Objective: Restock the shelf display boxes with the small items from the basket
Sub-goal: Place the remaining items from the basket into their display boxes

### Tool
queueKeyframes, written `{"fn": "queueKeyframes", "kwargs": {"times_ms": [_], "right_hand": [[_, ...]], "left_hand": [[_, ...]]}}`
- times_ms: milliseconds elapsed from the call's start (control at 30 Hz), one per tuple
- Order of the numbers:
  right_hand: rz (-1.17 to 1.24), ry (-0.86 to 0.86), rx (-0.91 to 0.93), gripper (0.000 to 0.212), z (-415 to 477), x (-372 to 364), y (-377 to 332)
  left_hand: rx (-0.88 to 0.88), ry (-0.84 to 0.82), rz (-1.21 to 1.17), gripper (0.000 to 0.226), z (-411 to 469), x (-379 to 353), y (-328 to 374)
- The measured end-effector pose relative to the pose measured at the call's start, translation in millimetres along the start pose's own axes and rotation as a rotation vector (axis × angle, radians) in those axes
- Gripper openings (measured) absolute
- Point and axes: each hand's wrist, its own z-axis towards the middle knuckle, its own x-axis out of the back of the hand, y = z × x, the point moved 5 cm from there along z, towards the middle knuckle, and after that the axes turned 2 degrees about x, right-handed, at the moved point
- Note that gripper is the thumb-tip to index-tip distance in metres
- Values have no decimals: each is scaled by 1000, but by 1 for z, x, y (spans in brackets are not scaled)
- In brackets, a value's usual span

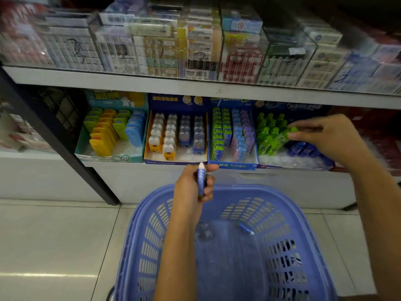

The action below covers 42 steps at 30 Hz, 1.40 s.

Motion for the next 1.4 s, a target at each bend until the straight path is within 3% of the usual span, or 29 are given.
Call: {"fn": "queueKeyframes", "kwargs": {"times_ms": [67, 200, 533, 733, 800, 867, 967, 1033, 1167, 1333, 1400], "right_hand": [[-198, -15, 15, 28, 3, 5, 14], [-350, -50, 24, 29, 11, 5, 30], [-479, -342, -47, 41, 40, -21, 50], [-486, -405, -41, 41, 41, -21, 44], [-502, -384, -47, 44, 38, -19, 40], [-476, -238, -47, 44, 29, -11, 32], [-143, -76, -96, 21, 0, -10, 11], [176, -198, -163, 18, -29, -32, -13], [611, -484, -283, 45, -74, -105, -64], [1022, -225, -421, 14, -85, -144, -72], [1102, -194, -481, 22, -85, -147, -70]], "left_hand": [[34, 1, 22, 36, -1, -6, -5], [74, -1, 23, 35, -1, -16, -12], [141, -137, -168, 25, 0, -43, -32], [86, -186, -79, 14, -6, -47, -34], [36, -187, -39, 15, -8, -47, -31], [-31, -168, -2, 19, -10, -44, -27], [-102, -128, 51, 25, -10, -35, -19], [-134, -108, 37, 22, -10, -31, -14], [-200, -24, 36, 17, -11, -24, -8], [-301, 41, 57, 12, -11, -10, 4], [-324, 34, 47, 16, -12, -9, 7]]}}
